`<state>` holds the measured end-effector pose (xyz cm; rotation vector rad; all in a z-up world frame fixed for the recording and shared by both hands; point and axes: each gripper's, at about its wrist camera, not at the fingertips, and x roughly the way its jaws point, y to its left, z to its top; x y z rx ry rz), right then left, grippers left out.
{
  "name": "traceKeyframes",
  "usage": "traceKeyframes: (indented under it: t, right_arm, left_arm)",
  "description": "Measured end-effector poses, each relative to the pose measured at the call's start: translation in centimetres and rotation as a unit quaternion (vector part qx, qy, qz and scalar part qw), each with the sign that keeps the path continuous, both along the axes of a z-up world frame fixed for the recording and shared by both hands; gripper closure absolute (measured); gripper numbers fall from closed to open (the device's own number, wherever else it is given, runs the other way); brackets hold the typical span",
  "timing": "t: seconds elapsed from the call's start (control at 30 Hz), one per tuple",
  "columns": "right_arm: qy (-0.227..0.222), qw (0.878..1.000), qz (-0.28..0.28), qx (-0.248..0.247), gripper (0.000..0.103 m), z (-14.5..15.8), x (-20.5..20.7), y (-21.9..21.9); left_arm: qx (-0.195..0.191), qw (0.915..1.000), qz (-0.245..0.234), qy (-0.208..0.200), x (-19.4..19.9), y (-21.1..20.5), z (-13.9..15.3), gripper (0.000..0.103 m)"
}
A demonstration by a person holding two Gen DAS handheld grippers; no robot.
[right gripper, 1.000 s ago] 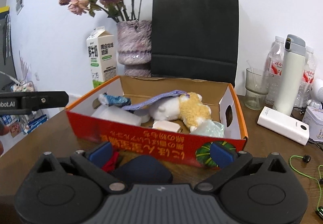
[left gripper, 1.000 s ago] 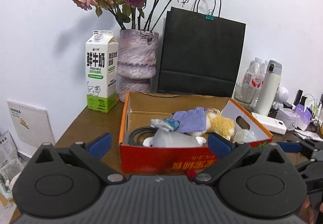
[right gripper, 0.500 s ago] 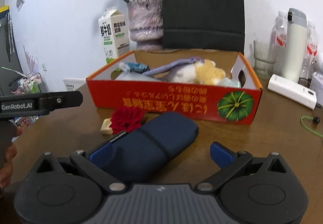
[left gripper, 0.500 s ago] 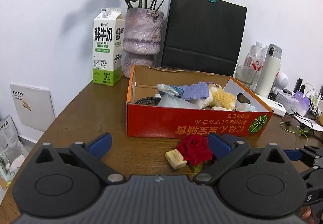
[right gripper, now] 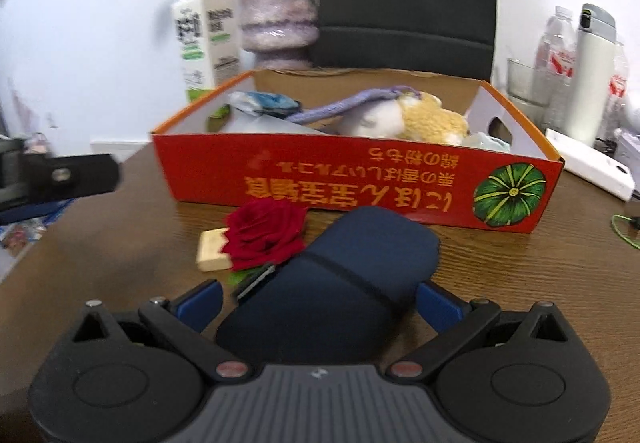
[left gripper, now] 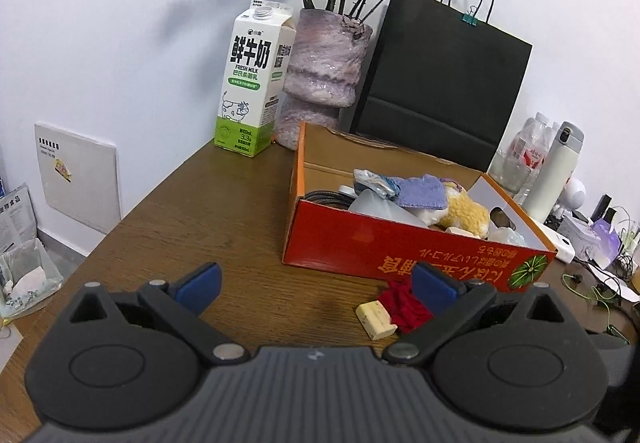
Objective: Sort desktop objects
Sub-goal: 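Move both tools back toward the navy case and red rose, then grasp the navy zip case with the right tool while the left tool grasps the red rose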
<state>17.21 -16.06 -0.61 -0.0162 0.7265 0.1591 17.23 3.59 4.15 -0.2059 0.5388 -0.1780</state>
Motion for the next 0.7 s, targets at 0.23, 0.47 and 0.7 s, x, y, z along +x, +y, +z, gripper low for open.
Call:
traceKeyframes:
  t: [0.23,0.47,0.7]
  right_arm:
    - [0.008,1.000,0.006,0.018,0.005,-0.6,0.5,-1.4]
    - [0.004,0.999,0.041,0.017,0.017,-0.5,-0.2,-3.1]
    - [-0.001,0.998,0.049,0.028,0.021,-0.3,-0.7,-5.9]
  left_arm:
    - [0.006,0.9999,-0.008,0.003,0.0,-0.5,-0.3,0.000]
    - [0.014,0.9998,-0.010,0.008,0.1,-0.8,-0.7,0.000]
    - [0.034,0.9991,-0.021,0.013,0.0,-2.0,-1.3,0.000]
